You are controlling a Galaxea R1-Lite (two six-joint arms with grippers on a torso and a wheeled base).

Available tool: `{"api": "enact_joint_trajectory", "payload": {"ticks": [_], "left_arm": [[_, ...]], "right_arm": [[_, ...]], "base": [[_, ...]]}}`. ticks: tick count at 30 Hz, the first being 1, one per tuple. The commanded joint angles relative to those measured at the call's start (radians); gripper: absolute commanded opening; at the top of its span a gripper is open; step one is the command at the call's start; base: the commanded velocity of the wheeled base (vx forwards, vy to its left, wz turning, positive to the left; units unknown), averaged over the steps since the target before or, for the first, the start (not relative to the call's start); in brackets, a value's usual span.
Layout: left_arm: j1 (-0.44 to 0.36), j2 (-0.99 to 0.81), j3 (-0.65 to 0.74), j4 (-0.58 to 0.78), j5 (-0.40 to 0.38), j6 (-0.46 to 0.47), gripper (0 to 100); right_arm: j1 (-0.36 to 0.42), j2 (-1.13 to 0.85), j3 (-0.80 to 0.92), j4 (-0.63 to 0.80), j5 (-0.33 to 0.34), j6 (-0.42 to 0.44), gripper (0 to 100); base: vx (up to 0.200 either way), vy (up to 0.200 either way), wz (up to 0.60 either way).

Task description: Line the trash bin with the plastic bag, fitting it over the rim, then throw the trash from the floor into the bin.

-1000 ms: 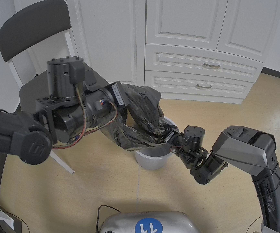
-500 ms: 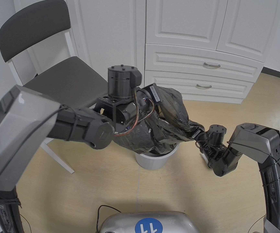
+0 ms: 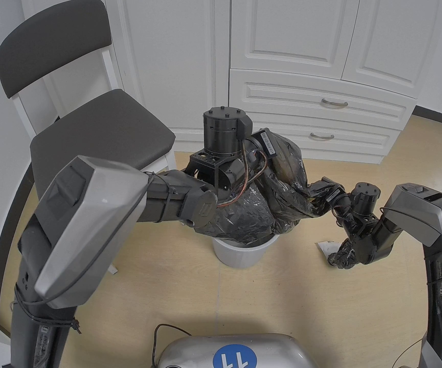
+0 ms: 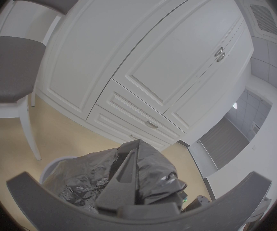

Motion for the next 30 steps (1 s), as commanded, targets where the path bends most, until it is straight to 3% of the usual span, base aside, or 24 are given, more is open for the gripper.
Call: {"api": "enact_joint_trajectory", "payload": {"ticks": [1,5,15,30], "left_arm": [[0.031,0.147,-0.151,0.062,-0.041,0.004,0],[0.045,0.164,-0.151,0.03,-0.117,-0.002,0],[0.064,0.177,-0.151,-0.074,-0.127,0.002,0],[0.128,0.191,-0.151,-0.149,-0.235,-0.006,0]], "right_arm": [[-0.008,-0.075,0.005,-0.001,0.002,0.004,0],[0.001,-0.115,0.028,-0.035,0.002,0.004,0],[0.033,-0.233,0.106,-0.081,0.005,0.002,0],[0.072,-0.251,0.152,-0.142,0.016,-0.004,0]], "base": [[0.0,0.0,0.0],[0.0,0.0,0.0],[0.0,0.0,0.0],[0.0,0.0,0.0]]}}
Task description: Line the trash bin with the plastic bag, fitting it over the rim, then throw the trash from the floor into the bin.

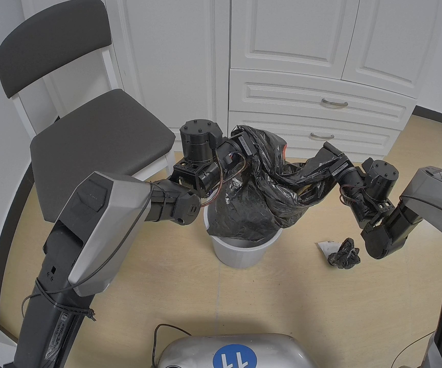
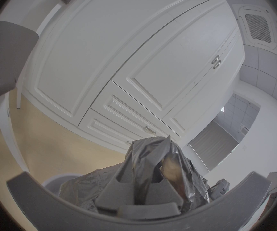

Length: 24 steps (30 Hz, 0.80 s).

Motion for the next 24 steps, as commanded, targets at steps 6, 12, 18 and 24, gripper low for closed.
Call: {"api": "enact_joint_trajectory", "payload": {"ticks": [6,12,18,24], "left_arm": [[0.004,0.045,0.0,-0.081,-0.067,-0.003,0],[0.012,0.056,0.0,-0.137,-0.08,0.002,0],[0.024,0.07,0.0,-0.18,-0.093,0.002,0],[0.038,0.104,0.0,-0.208,-0.094,0.005,0]], "right_arm": [[-0.022,-0.014,-0.003,-0.014,0.016,0.0,0],[-0.029,-0.006,-0.006,-0.016,0.027,-0.002,0],[-0.026,0.001,-0.002,-0.027,0.027,-0.003,0],[-0.02,0.043,0.004,-0.067,0.029,-0.022,0]], "base": [[0.0,0.0,0.0],[0.0,0.0,0.0],[0.0,0.0,0.0],[0.0,0.0,0.0]]}}
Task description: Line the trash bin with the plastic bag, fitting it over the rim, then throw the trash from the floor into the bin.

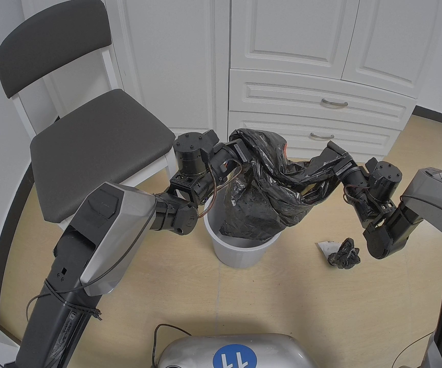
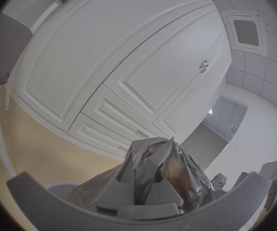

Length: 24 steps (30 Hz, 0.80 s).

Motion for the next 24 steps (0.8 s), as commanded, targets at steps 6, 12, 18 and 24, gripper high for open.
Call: {"api": "enact_joint_trajectory", "payload": {"ticks": [6,12,18,24], "left_arm": [[0.016,0.053,0.0,-0.044,0.015,0.0,0],[0.037,0.026,0.044,-0.047,0.09,0.003,0],[0.054,-0.083,0.255,-0.05,0.082,0.006,0],[0.05,-0.128,0.348,-0.05,0.086,0.006,0]], "right_arm": [[0.032,0.057,0.015,-0.019,0.0,-0.005,0],[0.072,0.12,0.006,-0.019,-0.003,-0.007,0],[0.103,0.143,0.007,-0.019,-0.011,-0.007,0],[0.135,0.148,0.013,-0.019,-0.018,-0.007,0]], "base": [[0.0,0.0,0.0],[0.0,0.0,0.0],[0.0,0.0,0.0],[0.0,0.0,0.0]]}}
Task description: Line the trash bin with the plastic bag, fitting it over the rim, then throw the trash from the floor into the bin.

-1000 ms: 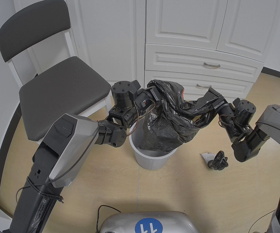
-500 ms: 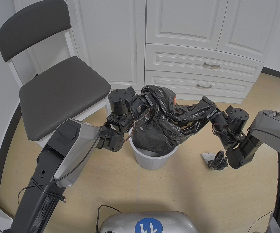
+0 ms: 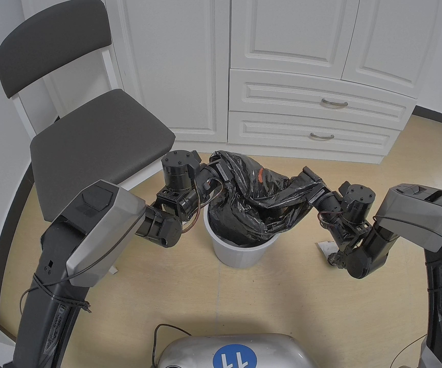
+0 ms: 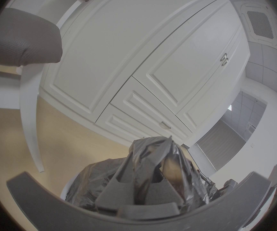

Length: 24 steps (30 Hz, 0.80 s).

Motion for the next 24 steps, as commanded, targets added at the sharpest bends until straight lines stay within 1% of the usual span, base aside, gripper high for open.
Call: {"api": "enact_joint_trajectory", "payload": {"ticks": [1,4,6,7,10,11,12,13,14,15,16,19,20,21,22,23,24], "left_arm": [[0.0,-0.096,0.121,0.0,0.001,0.001,0],[0.001,-0.136,0.18,0.0,0.001,0.001,0],[0.003,-0.146,0.194,0.0,0.001,0.001,0],[0.006,-0.156,0.213,0.001,0.001,0.001,0],[0.008,-0.157,0.239,0.006,0.004,0.001,0],[0.008,-0.157,0.239,0.006,0.004,0.001,0],[0.009,-0.159,0.275,0.003,0.009,0.001,0],[0.009,-0.159,0.275,0.003,0.009,0.001,0],[0.014,-0.162,0.325,0.0,0.027,0.001,0],[0.015,-0.165,0.341,0.0,0.041,0.001,0],[0.02,-0.173,0.367,0.0,0.064,0.001,0],[0.035,-0.182,0.409,0.009,0.081,0.001,0],[0.035,-0.182,0.409,0.009,0.081,0.001,0],[0.04,-0.188,0.409,0.018,0.083,0.001,0],[0.044,-0.2,0.403,0.037,0.083,0.008,0],[0.052,-0.216,0.4,0.064,0.083,0.011,0],[0.052,-0.216,0.4,0.064,0.083,0.011,0]], "right_arm": [[0.046,0.022,0.011,-0.015,-0.017,-0.003,0],[0.078,0.019,0.012,0.031,-0.04,-0.034,0],[0.084,0.019,0.009,0.048,-0.051,-0.046,0],[0.096,0.019,-0.002,0.091,-0.071,-0.06,0],[0.101,0.013,-0.009,0.159,-0.077,-0.063,0],[0.101,0.013,-0.009,0.159,-0.077,-0.063,0],[0.112,0.0,-0.023,0.223,-0.094,-0.063,0],[0.112,0.0,-0.023,0.223,-0.094,-0.063,0],[0.115,-0.027,-0.057,0.323,-0.129,-0.067,0],[0.118,-0.044,-0.075,0.376,-0.141,-0.071,0],[0.121,-0.075,-0.114,0.475,-0.155,-0.071,0],[0.124,-0.125,-0.259,0.76,-0.161,-0.041,0],[0.124,-0.125,-0.259,0.76,-0.161,-0.041,0],[0.127,-0.124,-0.339,0.886,-0.163,-0.008,0],[0.136,-0.118,-0.437,1.033,-0.169,0.048,0],[0.141,-0.11,-0.491,1.123,-0.177,0.086,0],[0.141,-0.11,-0.491,1.123,-0.177,0.086,0]], "base": [[0.0,0.0,0.0],[0.0,0.0,0.0],[0.0,0.0,0.0],[0.0,0.0,0.0],[0.0,0.0,0.0],[0.0,0.0,0.0],[0.0,0.0,0.0],[0.0,0.0,0.0],[0.0,0.0,0.0],[0.0,0.0,0.0],[0.0,0.0,0.0],[0.0,0.0,0.0],[0.0,0.0,0.0],[0.0,0.0,0.0],[0.0,0.0,0.0],[0.0,0.0,0.0],[0.0,0.0,0.0]]}}
